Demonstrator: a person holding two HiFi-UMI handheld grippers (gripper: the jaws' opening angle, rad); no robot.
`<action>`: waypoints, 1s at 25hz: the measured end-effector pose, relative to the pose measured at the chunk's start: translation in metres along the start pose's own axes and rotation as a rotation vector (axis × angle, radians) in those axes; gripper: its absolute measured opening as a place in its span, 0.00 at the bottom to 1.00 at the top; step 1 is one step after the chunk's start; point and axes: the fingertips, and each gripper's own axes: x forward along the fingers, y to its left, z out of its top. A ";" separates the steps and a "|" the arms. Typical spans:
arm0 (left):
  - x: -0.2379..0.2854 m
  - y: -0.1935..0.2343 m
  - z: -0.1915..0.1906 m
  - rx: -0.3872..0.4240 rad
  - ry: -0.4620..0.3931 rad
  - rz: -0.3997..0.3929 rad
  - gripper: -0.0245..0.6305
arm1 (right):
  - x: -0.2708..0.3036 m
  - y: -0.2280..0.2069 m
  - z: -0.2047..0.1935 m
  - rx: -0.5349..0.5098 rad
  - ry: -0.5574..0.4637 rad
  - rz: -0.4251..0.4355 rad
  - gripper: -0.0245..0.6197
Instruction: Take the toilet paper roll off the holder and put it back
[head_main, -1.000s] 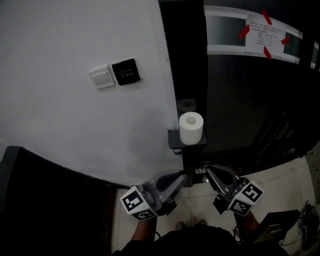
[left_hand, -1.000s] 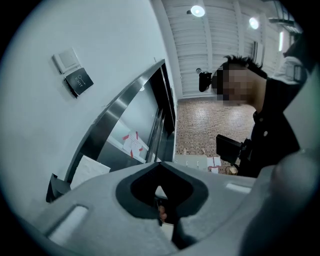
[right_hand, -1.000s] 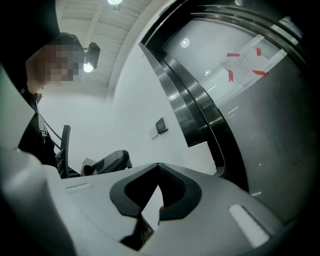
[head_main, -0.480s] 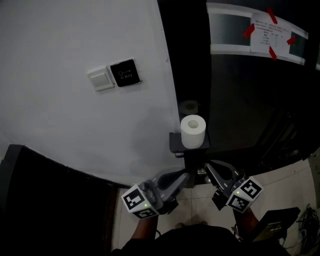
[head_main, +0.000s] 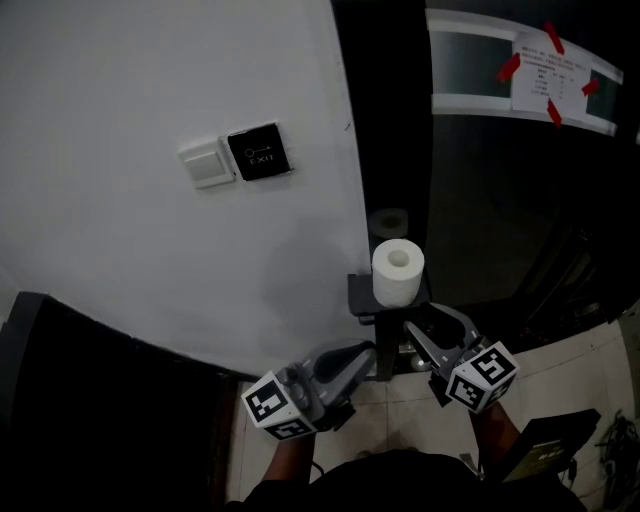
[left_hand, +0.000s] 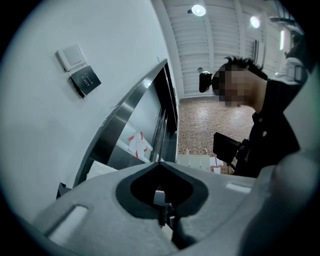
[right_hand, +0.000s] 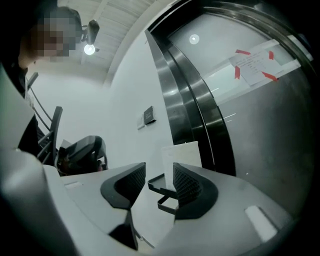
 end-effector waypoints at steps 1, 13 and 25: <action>-0.002 0.002 0.001 -0.001 0.000 0.003 0.04 | 0.005 -0.006 -0.002 -0.016 0.011 -0.023 0.33; -0.019 0.012 -0.004 -0.032 -0.013 0.041 0.04 | 0.053 -0.044 -0.007 -0.077 0.122 -0.119 0.72; -0.030 0.014 -0.003 -0.030 -0.029 0.070 0.04 | 0.089 -0.049 -0.013 -0.142 0.257 -0.104 0.74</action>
